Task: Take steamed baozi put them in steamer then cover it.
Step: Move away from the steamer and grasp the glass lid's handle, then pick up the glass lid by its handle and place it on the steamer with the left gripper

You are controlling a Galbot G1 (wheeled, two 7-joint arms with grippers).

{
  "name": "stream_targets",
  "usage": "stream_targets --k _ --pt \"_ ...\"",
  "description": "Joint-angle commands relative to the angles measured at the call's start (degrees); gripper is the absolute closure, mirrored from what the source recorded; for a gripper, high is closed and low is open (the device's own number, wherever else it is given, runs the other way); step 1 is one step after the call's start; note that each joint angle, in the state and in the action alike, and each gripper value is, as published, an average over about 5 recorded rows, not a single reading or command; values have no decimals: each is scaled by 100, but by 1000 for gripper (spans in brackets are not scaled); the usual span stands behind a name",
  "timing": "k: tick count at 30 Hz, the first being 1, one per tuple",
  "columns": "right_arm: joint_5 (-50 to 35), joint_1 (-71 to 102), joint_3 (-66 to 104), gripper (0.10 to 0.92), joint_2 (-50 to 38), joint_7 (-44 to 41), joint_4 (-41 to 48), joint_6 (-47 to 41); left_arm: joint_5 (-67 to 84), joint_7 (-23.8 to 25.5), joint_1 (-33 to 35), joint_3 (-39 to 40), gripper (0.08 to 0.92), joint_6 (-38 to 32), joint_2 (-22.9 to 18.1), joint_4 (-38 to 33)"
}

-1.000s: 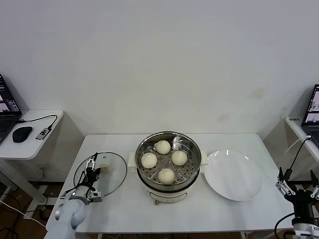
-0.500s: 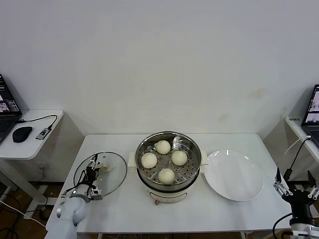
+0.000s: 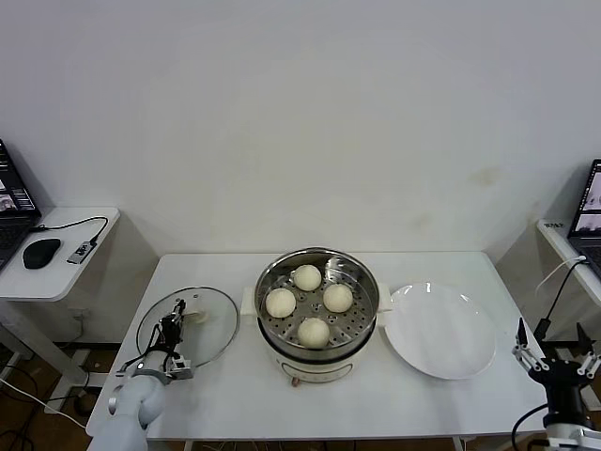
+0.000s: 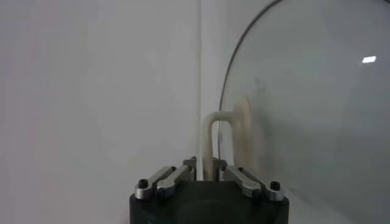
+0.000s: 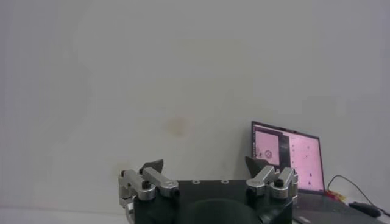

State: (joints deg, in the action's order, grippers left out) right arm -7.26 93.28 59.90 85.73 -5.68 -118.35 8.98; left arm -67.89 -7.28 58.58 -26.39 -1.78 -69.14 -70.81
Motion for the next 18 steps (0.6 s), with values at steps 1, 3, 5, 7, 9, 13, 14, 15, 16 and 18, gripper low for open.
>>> stream_targets --k 1,3,5,7,9,13,14,15,16,18 --pt "69 40 -108 203 -12 -8 -37 4 44 -523 85 -108 851 -158 31 -194" --pt "83 59 -140 203 -26 -13 -66 -3 60 -585 192 -167 851 -181 89 -464" --pt "88 80 -158 203 -45 -17 -99 -9 125 -576 328 -224 851 -178 185 -805" --pt "88 107 -168 203 -60 -22 -133 -12 270 -484 487 -272 851 -137 319 -1184" --pt "87 138 -174 203 -70 -28 -172 -16 482 -326 657 -313 851 -63 479 -1570" --pt "84 229 -179 203 -97 -40 -253 -23 957 83 1046 -444 851 215 822 -2439" --pt "84 251 -180 203 -107 -44 -265 -22 1083 188 1148 -487 851 320 906 -2666" --pt "83 272 -181 203 -116 -47 -271 -19 1225 298 1254 -524 851 440 997 -2888" --pt "83 288 -184 203 -124 -51 -273 -16 1378 409 1367 -565 851 574 1095 -3123" --pt "78 302 -194 203 -130 -54 -265 -15 1663 606 1565 -630 851 826 1278 -3518"
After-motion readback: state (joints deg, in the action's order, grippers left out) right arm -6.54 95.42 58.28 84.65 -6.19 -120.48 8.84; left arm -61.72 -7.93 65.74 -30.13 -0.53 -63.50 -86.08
